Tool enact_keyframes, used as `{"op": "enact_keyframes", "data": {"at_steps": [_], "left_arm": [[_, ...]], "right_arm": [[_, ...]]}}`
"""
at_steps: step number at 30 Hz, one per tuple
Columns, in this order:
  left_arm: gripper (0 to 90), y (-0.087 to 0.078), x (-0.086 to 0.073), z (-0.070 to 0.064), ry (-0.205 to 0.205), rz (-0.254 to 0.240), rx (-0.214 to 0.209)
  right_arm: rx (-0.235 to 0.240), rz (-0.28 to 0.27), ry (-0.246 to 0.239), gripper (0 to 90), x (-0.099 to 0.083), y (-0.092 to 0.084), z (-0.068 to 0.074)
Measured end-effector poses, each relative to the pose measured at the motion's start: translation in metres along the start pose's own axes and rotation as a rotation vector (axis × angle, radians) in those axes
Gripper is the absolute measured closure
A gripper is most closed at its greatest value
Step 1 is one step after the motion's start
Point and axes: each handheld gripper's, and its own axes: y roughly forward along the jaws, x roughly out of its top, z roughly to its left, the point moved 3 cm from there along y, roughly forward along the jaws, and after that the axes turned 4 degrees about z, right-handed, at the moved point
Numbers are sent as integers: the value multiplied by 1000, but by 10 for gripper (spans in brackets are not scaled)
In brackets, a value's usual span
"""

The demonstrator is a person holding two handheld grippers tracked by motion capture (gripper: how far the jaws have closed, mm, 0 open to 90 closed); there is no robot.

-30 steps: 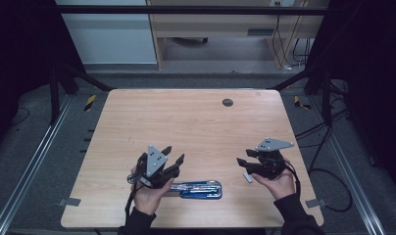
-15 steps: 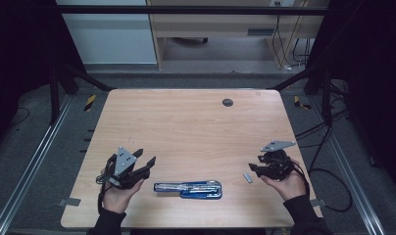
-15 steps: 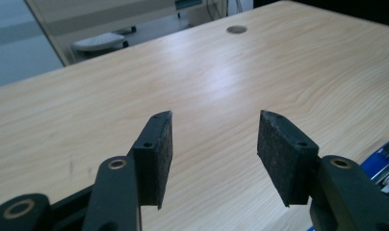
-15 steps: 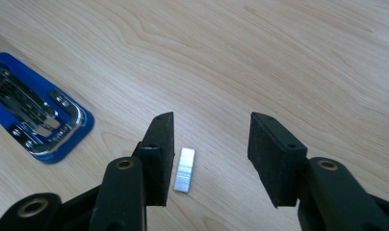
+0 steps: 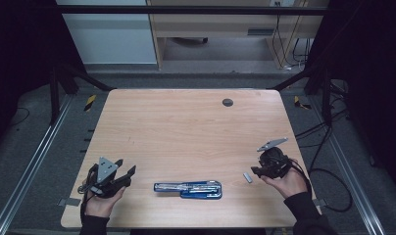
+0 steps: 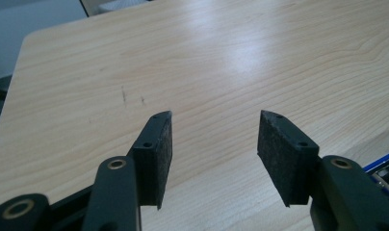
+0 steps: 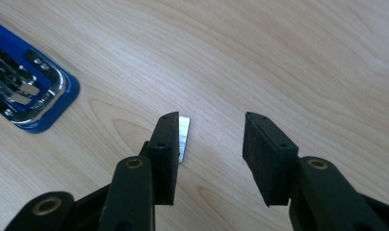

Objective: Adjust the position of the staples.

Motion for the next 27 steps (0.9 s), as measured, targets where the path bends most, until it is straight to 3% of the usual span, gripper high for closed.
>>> {"op": "enact_keyframes", "data": {"at_steps": [4, 8, 14, 27], "left_arm": [[466, 0, -4, 2, 22, 6, 27], [475, 1, -8, 3, 14, 21, 39], [477, 3, -9, 1, 38, 35, 56], [477, 4, -10, 0, 42, 42, 55]], "right_arm": [[26, 54, 21, 612, 2, 6, 1], [22, 114, 14, 628, 4, 14, 3], [25, 187, 12, 660, 8, 24, 9], [35, 282, 10, 703, 17, 40, 17]]}}
